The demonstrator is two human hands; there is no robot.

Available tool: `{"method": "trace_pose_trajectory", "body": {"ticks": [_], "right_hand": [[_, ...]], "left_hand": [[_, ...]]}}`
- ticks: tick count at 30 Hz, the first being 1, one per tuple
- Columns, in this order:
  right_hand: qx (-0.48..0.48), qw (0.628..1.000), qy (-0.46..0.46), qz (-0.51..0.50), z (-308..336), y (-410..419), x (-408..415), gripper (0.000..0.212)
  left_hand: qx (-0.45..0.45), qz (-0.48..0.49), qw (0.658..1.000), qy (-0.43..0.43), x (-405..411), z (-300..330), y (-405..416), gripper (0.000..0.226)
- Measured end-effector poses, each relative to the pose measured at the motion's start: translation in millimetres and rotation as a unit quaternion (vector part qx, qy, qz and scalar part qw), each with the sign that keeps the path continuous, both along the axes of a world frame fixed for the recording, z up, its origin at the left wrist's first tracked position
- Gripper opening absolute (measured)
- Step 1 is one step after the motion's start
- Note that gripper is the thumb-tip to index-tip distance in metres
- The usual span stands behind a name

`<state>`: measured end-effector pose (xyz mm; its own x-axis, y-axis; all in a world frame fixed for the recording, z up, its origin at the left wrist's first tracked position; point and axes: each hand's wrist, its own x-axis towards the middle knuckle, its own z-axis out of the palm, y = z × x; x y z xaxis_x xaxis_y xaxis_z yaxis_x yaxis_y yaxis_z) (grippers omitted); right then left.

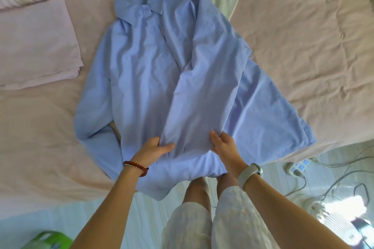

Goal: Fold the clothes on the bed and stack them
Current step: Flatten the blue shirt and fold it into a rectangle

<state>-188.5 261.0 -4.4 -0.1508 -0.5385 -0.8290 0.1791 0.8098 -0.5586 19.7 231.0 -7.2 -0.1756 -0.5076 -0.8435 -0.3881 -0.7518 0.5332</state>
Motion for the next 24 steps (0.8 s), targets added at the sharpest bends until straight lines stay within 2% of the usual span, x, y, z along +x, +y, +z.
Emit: {"method": "trace_pose_trajectory", "body": {"ticks": [3, 6, 9, 11, 14, 17, 24], "right_hand": [[-0.058, 0.991, 0.107, 0.048, 4, 10, 7, 0.027], [-0.043, 0.986, 0.119, 0.106, 1, 19, 11, 0.026], [0.056, 0.960, 0.166, 0.219, -16, 22, 7, 0.016], [0.125, 0.935, 0.165, 0.288, -26, 24, 0, 0.011], [0.147, 0.929, 0.187, 0.285, -30, 10, -15, 0.022], [0.107, 0.936, 0.237, 0.239, -26, -23, -30, 0.020], [-0.082, 0.923, 0.357, 0.117, -13, -136, -74, 0.025]], "left_hand": [[-0.075, 0.025, 0.996, -0.041, 3, 2, 9, 0.015], [-0.128, -0.020, 0.985, -0.115, 1, -2, 11, 0.019], [-0.062, -0.182, 0.951, -0.243, 5, -17, 13, 0.025], [-0.009, -0.244, 0.928, -0.282, 9, -24, 10, 0.038], [-0.073, -0.165, 0.931, -0.317, 2, -23, -8, 0.037], [-0.162, -0.090, 0.942, -0.281, -21, -17, -45, 0.028], [-0.260, 0.021, 0.943, -0.205, -88, -13, -168, 0.026]]}}
